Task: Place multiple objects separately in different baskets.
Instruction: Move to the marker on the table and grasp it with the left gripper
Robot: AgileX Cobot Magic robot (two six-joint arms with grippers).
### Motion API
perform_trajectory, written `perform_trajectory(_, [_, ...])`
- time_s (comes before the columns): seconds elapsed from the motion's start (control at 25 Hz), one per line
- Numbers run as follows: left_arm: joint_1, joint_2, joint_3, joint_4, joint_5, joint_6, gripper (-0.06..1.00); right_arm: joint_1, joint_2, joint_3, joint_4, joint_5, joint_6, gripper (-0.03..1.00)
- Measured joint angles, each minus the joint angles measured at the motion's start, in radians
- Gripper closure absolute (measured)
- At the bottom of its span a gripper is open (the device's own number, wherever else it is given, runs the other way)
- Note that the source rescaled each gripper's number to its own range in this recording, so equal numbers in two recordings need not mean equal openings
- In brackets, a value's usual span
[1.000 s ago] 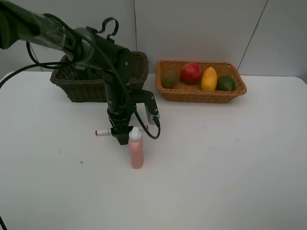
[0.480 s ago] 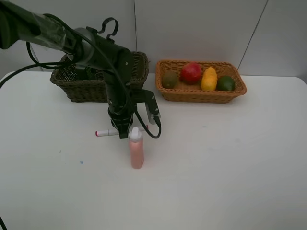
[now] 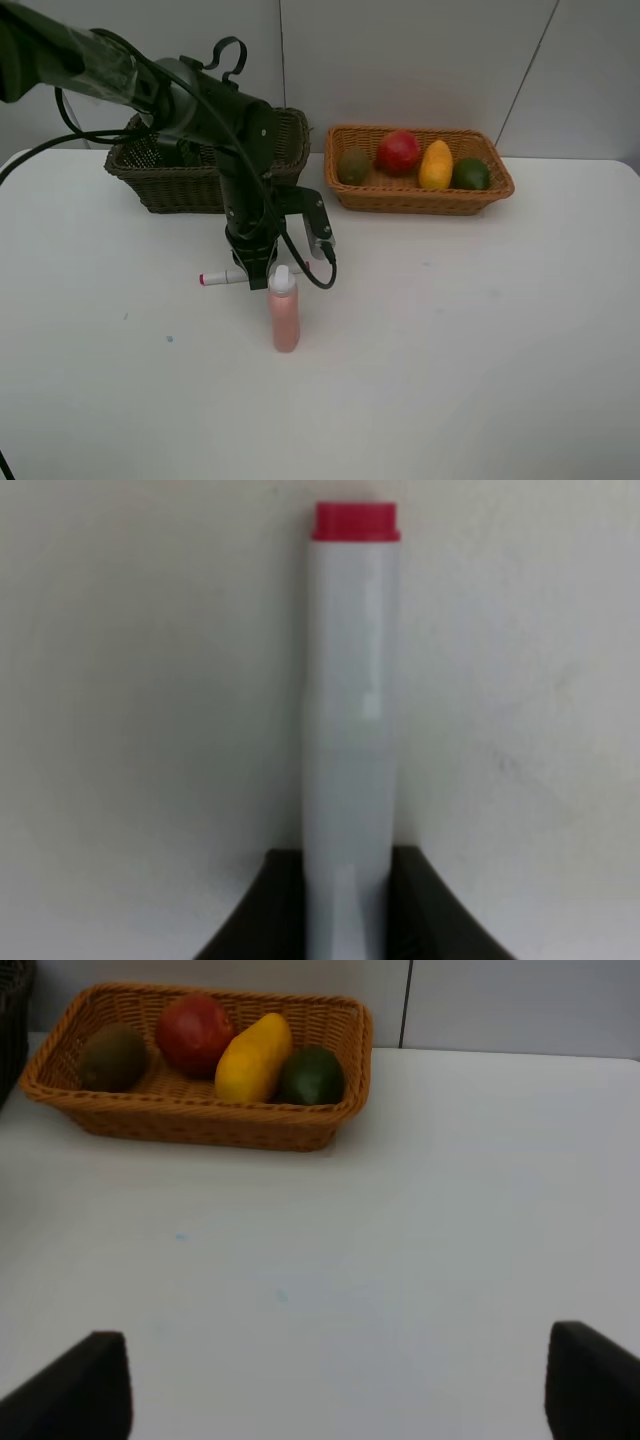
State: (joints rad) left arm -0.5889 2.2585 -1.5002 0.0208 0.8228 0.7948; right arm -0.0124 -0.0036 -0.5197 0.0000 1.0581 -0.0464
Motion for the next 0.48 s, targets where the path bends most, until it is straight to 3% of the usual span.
perform_trajectory(0.48, [0.000,-0.043,-0.014,-0.008,0.082,0.000,0.93,0.000,0.000,0.000,0.000,0.000,0.000,-0.03])
